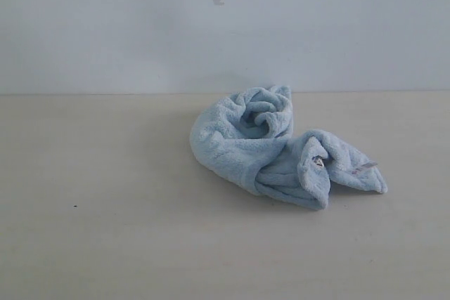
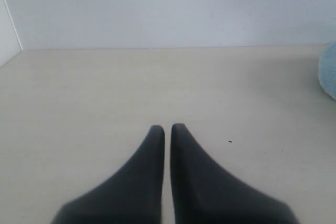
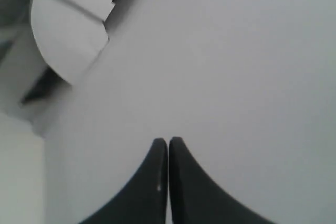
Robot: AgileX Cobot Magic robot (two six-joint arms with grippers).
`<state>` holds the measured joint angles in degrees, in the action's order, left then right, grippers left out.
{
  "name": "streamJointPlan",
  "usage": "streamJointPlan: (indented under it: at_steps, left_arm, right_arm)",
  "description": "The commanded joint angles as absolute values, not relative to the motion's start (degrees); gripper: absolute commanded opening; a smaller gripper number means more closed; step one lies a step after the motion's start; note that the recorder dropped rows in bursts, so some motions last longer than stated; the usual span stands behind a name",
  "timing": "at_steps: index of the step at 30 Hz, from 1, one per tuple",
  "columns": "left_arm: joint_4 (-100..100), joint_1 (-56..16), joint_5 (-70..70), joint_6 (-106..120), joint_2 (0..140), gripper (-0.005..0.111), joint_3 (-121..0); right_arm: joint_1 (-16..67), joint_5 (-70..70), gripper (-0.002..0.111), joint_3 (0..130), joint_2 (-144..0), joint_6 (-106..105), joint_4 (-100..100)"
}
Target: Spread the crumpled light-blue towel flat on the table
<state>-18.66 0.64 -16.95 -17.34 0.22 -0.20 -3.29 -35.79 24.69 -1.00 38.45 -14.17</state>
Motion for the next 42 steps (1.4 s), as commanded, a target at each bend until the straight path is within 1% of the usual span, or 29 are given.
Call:
streamJointPlan:
  at_steps: [1,3,5,8,14,18,25,31,33,35,37,41,42]
  left_arm:
    - [-18.90,0.37,-16.53,-17.04,0.00,0.004,0.00]
    - [-18.90,0.37,-16.53,-17.04,0.00,0.004,0.00]
    - [-18.90,0.37,-16.33,-17.04,0.00,0.004,0.00]
    - [-18.90,0.37,-16.33,-17.04,0.00,0.004,0.00]
    - [-18.90,0.37,-16.29,-17.04,0.00,0.004,0.00]
    - [-18.90,0.37,-16.29,-17.04,0.00,0.004,0.00]
    - [-18.90,0.37,-16.29,-17.04,0.00,0.004,0.00]
    - [-18.90,0.37,-16.29,-17.04,0.00,0.004,0.00]
    - [-18.90,0.37,-16.29,-17.04,0.00,0.004,0.00]
    - [-18.90,0.37,-16.29,-17.04,0.00,0.004,0.00]
    - [-18.90,0.37,-16.29,-17.04,0.00,0.004,0.00]
    - [-18.90,0.37,-16.29,-17.04,0.00,0.004,0.00]
    - [-18.90,0.37,-16.29,-17.04,0.00,0.004,0.00]
  right_arm:
    - [-3.44,-24.32,0.001,26.38,-8.01,6.11,-9.96]
    - [-2.77,-18.76,0.001,26.38,-12.33,-2.14,-11.53]
    - [-1.62,-18.30,0.001,25.25,-17.92,-7.16,-15.26]
    - [-0.69,-19.92,0.001,23.81,-26.58,-9.70,-19.47]
    - [-0.69,-25.28,0.001,23.58,-45.32,-11.29,-20.42]
    - [-0.69,-28.81,0.001,23.58,-54.07,-12.81,-20.53]
    - [-0.69,-19.30,0.001,23.58,-57.95,-15.25,-20.66]
    - [-0.69,-15.41,0.001,23.58,-58.60,-18.43,-20.22]
    - [-0.69,-11.34,0.001,24.52,-60.58,-18.43,-20.22]
    - [-0.69,-3.53,0.001,27.02,-63.77,-18.43,-20.22]
    - [-0.69,7.08,0.001,31.73,-68.07,-18.43,-20.22]
    - [-0.25,35.46,0.001,44.02,-79.66,-18.93,-20.68]
    - [0.09,39.09,0.001,45.99,-82.19,-19.59,-20.68]
